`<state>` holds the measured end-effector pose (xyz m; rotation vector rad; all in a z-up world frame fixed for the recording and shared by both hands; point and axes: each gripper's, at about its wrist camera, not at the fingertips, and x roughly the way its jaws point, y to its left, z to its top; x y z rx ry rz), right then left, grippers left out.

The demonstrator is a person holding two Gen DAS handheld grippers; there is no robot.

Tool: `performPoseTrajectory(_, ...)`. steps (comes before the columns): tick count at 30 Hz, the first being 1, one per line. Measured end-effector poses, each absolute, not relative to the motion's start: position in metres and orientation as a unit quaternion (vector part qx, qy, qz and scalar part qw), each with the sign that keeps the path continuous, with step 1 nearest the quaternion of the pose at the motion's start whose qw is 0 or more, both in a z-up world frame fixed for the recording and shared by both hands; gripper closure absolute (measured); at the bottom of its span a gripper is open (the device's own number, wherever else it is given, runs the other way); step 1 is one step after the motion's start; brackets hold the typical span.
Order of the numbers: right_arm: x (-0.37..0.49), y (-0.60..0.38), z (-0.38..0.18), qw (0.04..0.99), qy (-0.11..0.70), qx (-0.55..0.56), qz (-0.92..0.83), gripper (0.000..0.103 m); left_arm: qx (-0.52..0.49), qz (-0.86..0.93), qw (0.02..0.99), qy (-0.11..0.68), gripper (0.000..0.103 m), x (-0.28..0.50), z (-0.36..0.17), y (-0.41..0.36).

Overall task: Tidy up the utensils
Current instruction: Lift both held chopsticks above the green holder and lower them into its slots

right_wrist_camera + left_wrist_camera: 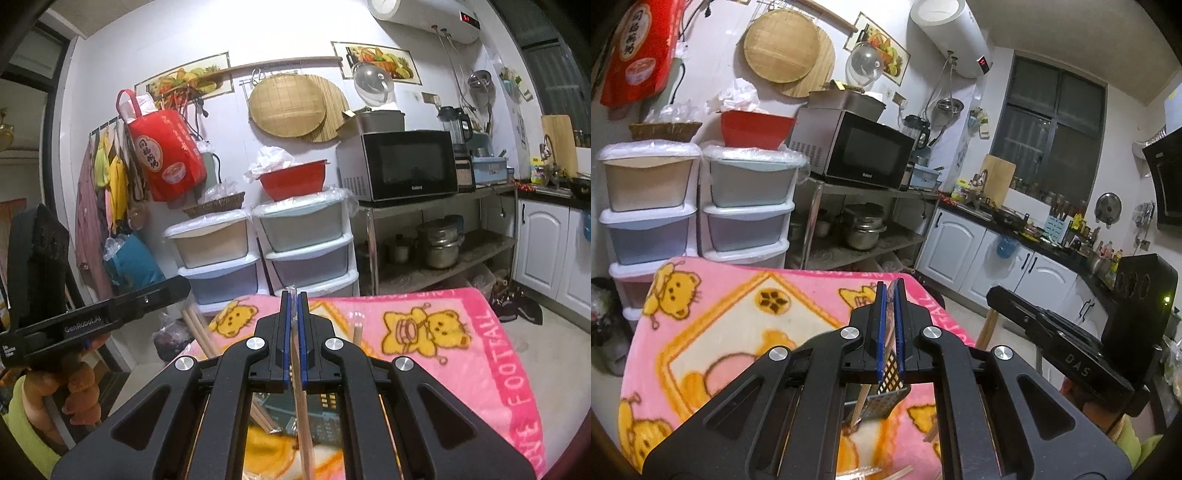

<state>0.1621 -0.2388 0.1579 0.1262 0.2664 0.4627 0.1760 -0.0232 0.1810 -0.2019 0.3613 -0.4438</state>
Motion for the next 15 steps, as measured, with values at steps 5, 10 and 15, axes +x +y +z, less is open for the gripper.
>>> performPoseTrajectory(5, 0.167, -0.235, 0.168, 0.964, 0.119, 0.063, 0.228, 0.099, -0.098, -0.218, 0.956, 0.17, 0.101, 0.184, 0.192, -0.024)
performPoseTrajectory(10, 0.173, -0.23, 0.179, 0.966, 0.104, 0.061, 0.228, 0.099, -0.098, -0.21, 0.96, 0.158, 0.101, 0.191, 0.204, -0.022)
performPoseTrajectory(15, 0.18, -0.224, 0.19, 0.968, 0.087, 0.056, 0.228, 0.099, -0.094, -0.202, 0.963, 0.151, 0.101, 0.2, 0.21, -0.024)
